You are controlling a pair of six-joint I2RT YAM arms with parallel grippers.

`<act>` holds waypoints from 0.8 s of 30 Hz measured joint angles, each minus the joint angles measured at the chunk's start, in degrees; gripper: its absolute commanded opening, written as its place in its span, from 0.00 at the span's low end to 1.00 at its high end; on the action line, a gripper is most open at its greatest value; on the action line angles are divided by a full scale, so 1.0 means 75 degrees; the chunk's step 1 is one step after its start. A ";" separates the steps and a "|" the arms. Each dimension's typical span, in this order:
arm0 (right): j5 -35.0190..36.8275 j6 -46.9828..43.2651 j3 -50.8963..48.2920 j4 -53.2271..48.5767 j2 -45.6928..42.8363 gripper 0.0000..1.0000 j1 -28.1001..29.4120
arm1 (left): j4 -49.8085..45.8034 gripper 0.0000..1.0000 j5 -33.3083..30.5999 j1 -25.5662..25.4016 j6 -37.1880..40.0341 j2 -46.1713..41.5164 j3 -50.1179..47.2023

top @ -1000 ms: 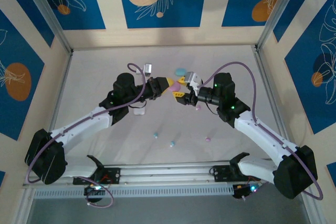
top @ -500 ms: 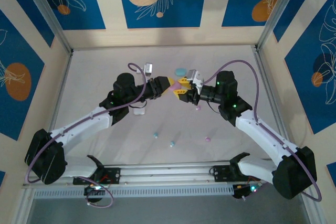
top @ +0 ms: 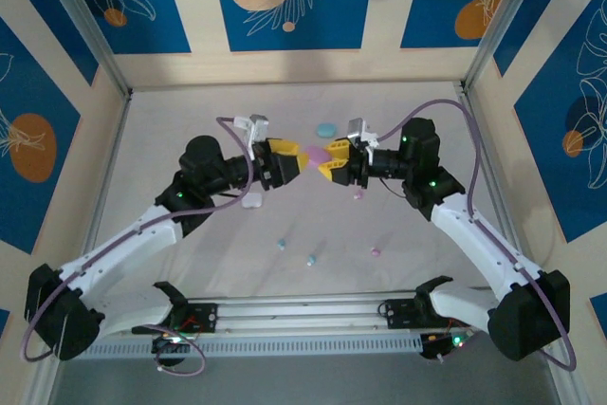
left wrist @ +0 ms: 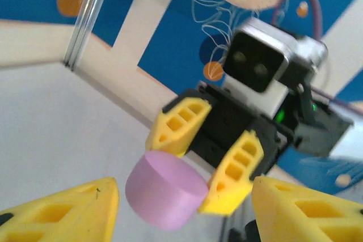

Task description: Insert the wireless bluetooth earbuds into the charging case

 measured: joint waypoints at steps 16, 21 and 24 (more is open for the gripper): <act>-0.1198 -0.0198 0.0810 -0.0956 0.0256 0.31 0.0061 | -0.0632 0.55 0.1373 0.0000 0.2608 0.0175 0.0099; -0.1218 -0.0338 0.0915 -0.1151 0.0315 0.31 0.0140 | -0.0388 0.52 0.1571 0.0000 0.2600 0.0358 0.0187; -0.1227 -0.0370 0.0915 -0.1183 0.0318 0.31 0.0181 | -0.0271 0.49 0.1614 -0.0006 0.2550 0.0437 0.0187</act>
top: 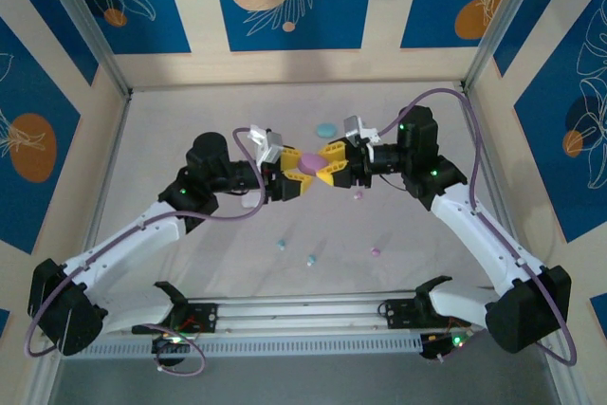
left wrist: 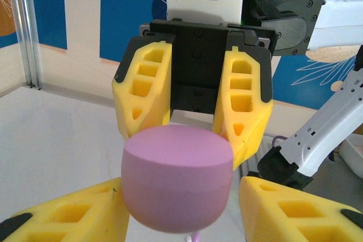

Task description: Insert the wireless bluetooth earbuds into the charging case

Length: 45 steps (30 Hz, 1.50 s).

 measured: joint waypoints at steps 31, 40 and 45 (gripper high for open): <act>0.0067 -0.0813 0.0548 -0.1020 0.0105 0.31 0.0047 | -0.0184 0.40 0.0166 -0.0035 -0.0082 0.0213 0.0321; 0.0128 -0.1320 0.0895 -0.1856 0.0256 0.34 0.0052 | -0.0487 0.30 0.0175 -0.0035 0.0076 0.0262 0.0443; 0.0111 -0.1099 0.0906 -0.1830 0.0268 0.40 0.0006 | -0.0388 0.26 0.0172 -0.0035 0.0026 0.0262 0.0428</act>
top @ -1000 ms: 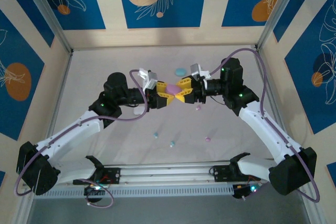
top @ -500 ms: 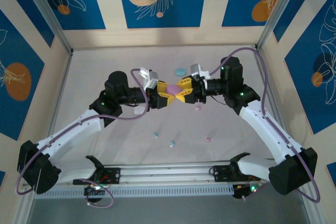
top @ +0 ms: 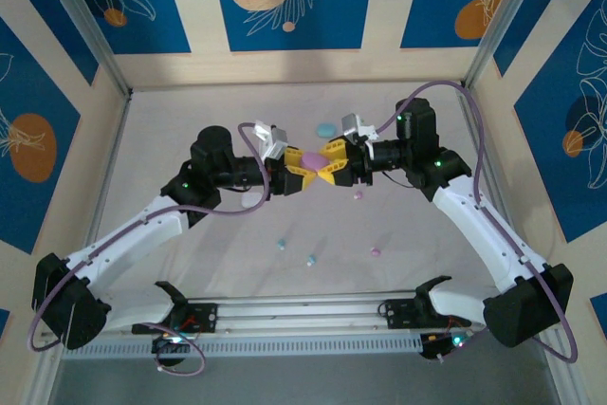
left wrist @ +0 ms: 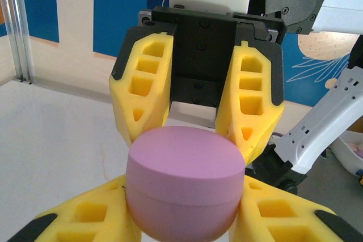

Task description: Insert the wireless bluetooth earbuds into the charging case

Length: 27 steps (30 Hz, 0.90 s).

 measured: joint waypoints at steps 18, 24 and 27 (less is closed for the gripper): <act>-0.0178 0.2101 0.0667 -0.0160 0.0458 0.58 -0.0364 | 0.1265 0.21 -0.0367 -0.0041 0.0003 0.0035 -0.0487; 0.0367 0.2474 0.0828 -0.0122 0.0568 0.62 -0.0463 | 0.1501 0.21 -0.0213 -0.0332 0.0000 0.0041 -0.0551; 0.0484 0.2634 0.0880 -0.0157 0.0571 0.63 -0.0460 | 0.1676 0.20 -0.0309 -0.0329 -0.0003 0.0041 -0.0632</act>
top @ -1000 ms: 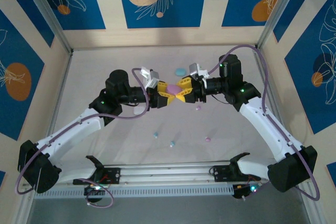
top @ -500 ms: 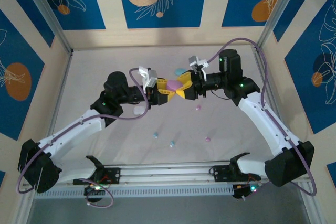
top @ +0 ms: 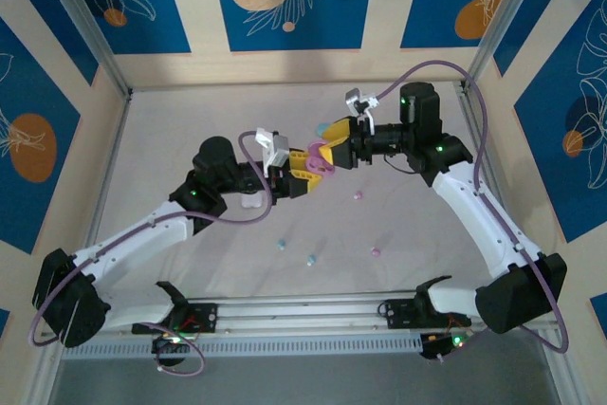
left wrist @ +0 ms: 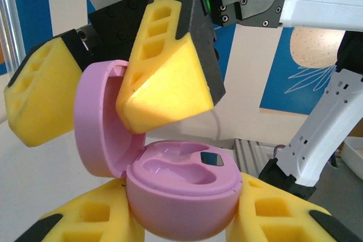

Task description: Insert the wireless bluetooth earbuds into the charging case

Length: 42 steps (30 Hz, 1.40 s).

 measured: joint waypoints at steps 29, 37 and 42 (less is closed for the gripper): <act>0.3418 0.2699 0.0015 -0.2215 0.0000 0.48 -0.2104 | 0.1830 0.21 -0.1982 -0.0044 -0.0055 -0.0466 -0.1282; 0.3821 0.2815 -0.0481 -0.3229 0.1833 0.39 -0.1935 | 0.1877 0.21 -0.2098 -0.0055 -0.0146 -0.0542 -0.1300; 0.3946 0.2815 -0.0624 -0.3232 0.2763 0.34 -0.1705 | 0.1874 0.21 -0.2130 -0.0058 -0.0143 -0.0612 -0.1300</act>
